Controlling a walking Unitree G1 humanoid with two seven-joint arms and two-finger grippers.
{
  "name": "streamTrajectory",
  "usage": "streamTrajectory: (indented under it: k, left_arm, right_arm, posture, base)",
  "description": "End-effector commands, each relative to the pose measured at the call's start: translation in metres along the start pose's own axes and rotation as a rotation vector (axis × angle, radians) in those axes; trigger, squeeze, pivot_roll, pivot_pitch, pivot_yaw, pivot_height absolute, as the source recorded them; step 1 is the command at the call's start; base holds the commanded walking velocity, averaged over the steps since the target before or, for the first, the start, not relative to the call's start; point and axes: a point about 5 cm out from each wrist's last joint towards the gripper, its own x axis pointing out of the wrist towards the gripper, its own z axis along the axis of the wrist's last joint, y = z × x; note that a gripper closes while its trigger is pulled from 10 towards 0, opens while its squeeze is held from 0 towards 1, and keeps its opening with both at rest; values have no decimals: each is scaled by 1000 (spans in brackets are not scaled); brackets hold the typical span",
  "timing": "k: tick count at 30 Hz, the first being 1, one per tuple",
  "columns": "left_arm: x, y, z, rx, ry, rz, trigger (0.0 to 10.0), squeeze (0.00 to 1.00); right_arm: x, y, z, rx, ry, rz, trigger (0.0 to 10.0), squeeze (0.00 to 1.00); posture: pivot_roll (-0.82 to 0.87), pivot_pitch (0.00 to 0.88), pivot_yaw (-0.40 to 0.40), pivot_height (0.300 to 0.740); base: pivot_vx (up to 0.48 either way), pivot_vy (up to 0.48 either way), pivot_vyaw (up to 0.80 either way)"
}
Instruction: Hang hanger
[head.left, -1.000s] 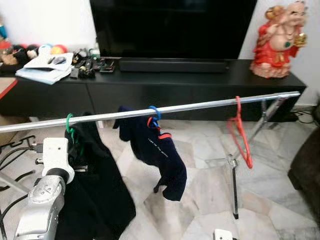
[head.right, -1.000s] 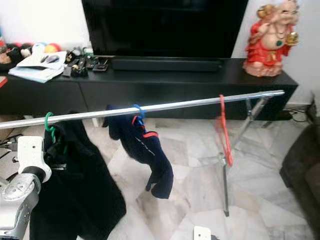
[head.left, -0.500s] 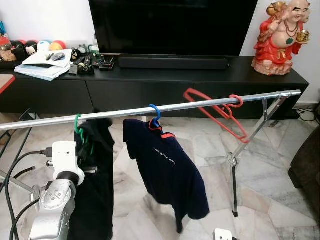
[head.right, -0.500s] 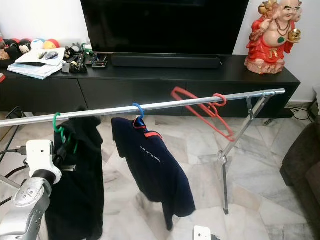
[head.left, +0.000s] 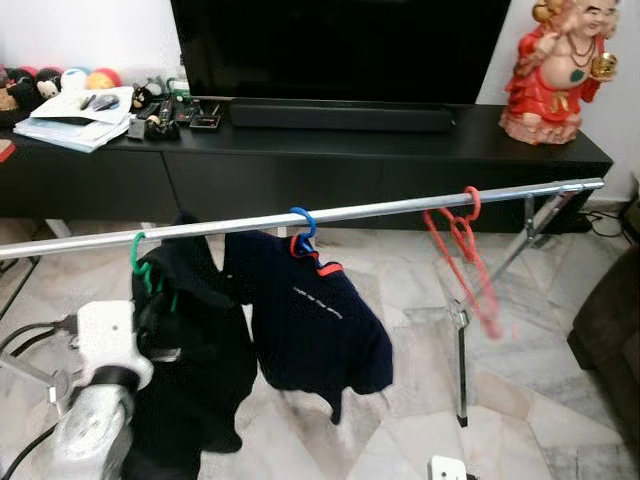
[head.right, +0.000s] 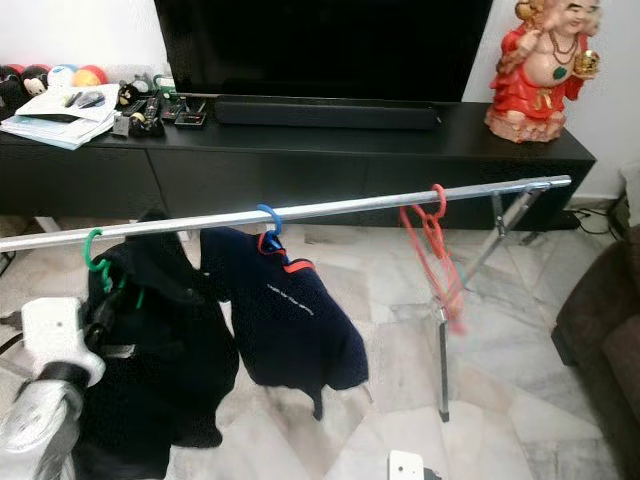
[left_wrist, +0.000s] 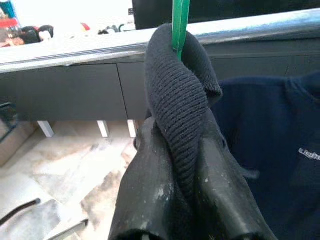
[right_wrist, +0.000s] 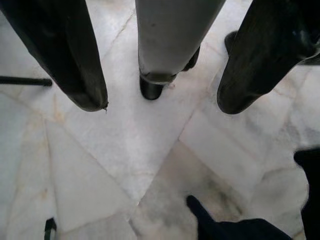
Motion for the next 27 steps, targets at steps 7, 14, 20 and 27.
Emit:
streamTrajectory:
  k: [7,14,20,27]
  left_arm:
    - [-22,27,24,45,-121,118,10000,0]
    - [-16,22,29,16,-143,152,10000,0]
    - [-22,33,14,25,-42,215,10000,0]
    - [-36,53,2,70,9,342,10000,0]
  right_arm:
    - [-1,-3,-4,-11,8,1,10000,0]
    - [-1,-2,-3,-13,7,3,10000,0]
    - [-1,-3,-3,-15,9,2,10000,0]
    - [-1,-3,-3,-21,10,6,10000,0]
  posture:
    - [41,85,-38,721]
    - [36,80,-40,721]
    - [38,84,-40,721]
    - [38,85,-40,721]
  base:
    - [0,0,0]
    - [0,0,0]
    - [0,0,0]
    - [0,0,0]
